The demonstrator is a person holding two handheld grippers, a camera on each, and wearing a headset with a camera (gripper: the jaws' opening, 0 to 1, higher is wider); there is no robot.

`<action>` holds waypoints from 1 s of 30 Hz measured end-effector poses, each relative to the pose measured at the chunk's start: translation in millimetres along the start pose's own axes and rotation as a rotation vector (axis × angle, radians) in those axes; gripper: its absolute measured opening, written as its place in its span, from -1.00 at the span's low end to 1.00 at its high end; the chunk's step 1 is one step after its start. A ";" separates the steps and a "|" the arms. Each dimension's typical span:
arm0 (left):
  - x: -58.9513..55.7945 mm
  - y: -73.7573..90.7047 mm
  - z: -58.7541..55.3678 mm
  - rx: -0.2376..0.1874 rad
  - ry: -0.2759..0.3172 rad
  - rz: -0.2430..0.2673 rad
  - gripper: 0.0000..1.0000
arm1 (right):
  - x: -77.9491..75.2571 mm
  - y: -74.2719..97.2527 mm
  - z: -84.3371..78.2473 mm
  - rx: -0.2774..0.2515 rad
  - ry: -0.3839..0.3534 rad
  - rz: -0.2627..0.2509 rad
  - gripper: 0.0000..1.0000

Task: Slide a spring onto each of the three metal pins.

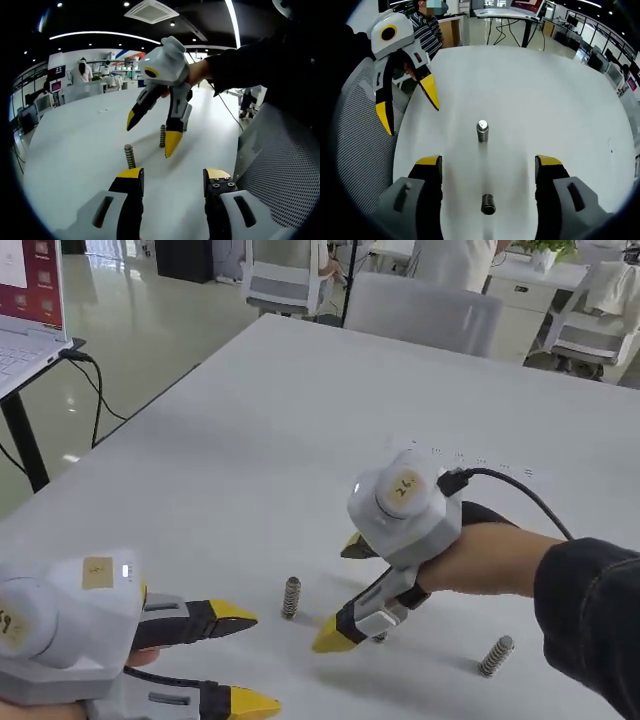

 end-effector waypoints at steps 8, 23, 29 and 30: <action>0.6 -3.0 -1.2 0.001 0.005 -0.003 -0.08 | 3.6 10.2 -8.1 -0.054 -0.032 -0.038 0.69; -2.9 -5.7 0.2 -0.002 0.015 -0.004 -0.07 | 5.4 42.0 -17.2 -0.190 -0.088 -0.151 0.90; -3.5 -5.5 0.2 -0.005 0.015 0.001 -0.07 | 8.9 54.7 -25.5 -0.231 -0.108 -0.197 0.97; -3.9 -5.3 0.3 -0.006 0.015 0.002 -0.07 | 9.5 56.9 -26.3 -0.239 -0.115 -0.203 0.97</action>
Point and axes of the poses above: the centre of the closed fingertips' face, and the gripper's own axes: y roughly backward along the fingers, x roughly to its left, z roughly out of its top, the point moved 5 cm from there along y, roughly backward along the fingers, and after that the axes turned 6 degrees about z, right-handed, at the moved point
